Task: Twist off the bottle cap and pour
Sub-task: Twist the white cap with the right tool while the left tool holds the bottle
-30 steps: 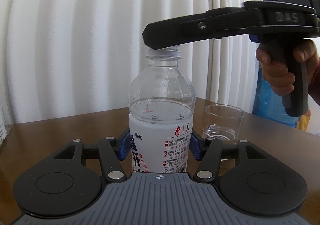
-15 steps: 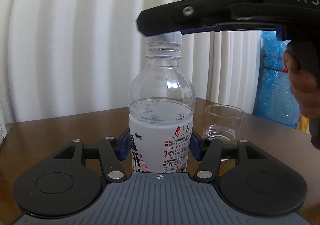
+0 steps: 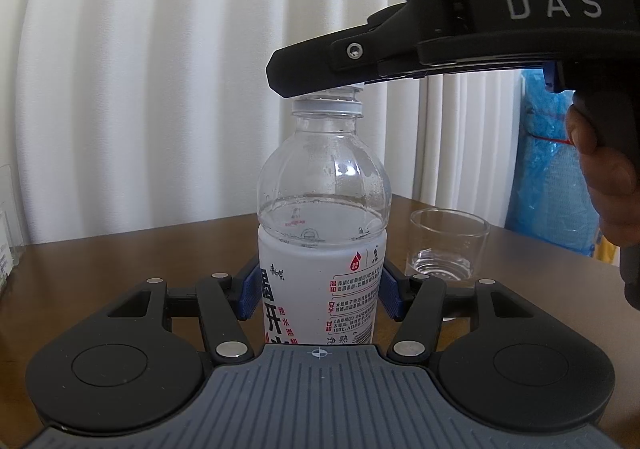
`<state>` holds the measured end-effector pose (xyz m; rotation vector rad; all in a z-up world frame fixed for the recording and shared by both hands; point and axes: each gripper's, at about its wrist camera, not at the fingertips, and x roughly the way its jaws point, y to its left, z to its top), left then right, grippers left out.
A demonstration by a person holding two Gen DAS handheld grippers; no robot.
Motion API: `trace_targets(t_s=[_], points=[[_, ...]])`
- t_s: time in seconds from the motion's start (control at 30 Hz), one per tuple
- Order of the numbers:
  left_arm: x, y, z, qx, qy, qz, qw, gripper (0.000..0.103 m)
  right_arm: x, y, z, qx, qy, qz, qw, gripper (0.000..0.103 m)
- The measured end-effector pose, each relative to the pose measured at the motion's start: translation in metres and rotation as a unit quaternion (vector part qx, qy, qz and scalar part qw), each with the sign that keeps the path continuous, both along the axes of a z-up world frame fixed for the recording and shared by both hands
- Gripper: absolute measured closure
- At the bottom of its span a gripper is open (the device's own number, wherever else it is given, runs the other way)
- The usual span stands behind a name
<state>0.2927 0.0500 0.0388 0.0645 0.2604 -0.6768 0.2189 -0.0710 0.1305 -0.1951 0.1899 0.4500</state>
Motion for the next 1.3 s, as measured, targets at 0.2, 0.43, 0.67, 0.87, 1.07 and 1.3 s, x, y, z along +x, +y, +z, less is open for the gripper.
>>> trace_targets(t_s=[0.2,0.43,0.67,0.87,1.07,1.3], points=[[-0.004,-0.003,-0.001,-0.001,0.0,0.003,1.0,0.045,0.009,-0.012,0.007,-0.002,0.024,0.053,0.998,0.071],[-0.006,-0.002,-0.002,-0.001,-0.001,0.002,1.0,0.045,0.025,-0.032,0.015,0.0,0.048,0.138,0.989,0.071],[-0.007,0.0,-0.004,0.0,-0.001,0.001,1.0,0.045,0.037,-0.043,0.024,-0.008,0.052,0.208,0.977,0.071],[-0.008,0.0,-0.005,0.0,-0.001,0.001,1.0,0.045,0.043,-0.047,0.03,-0.022,0.055,0.236,0.97,0.071],[-0.01,0.0,-0.003,0.0,-0.002,0.001,1.0,0.045,0.047,-0.053,0.027,-0.009,0.062,0.248,0.967,0.071],[-0.012,0.001,-0.003,0.002,-0.002,0.0,1.0,0.045,0.054,-0.063,0.029,0.023,0.066,0.255,0.965,0.071]])
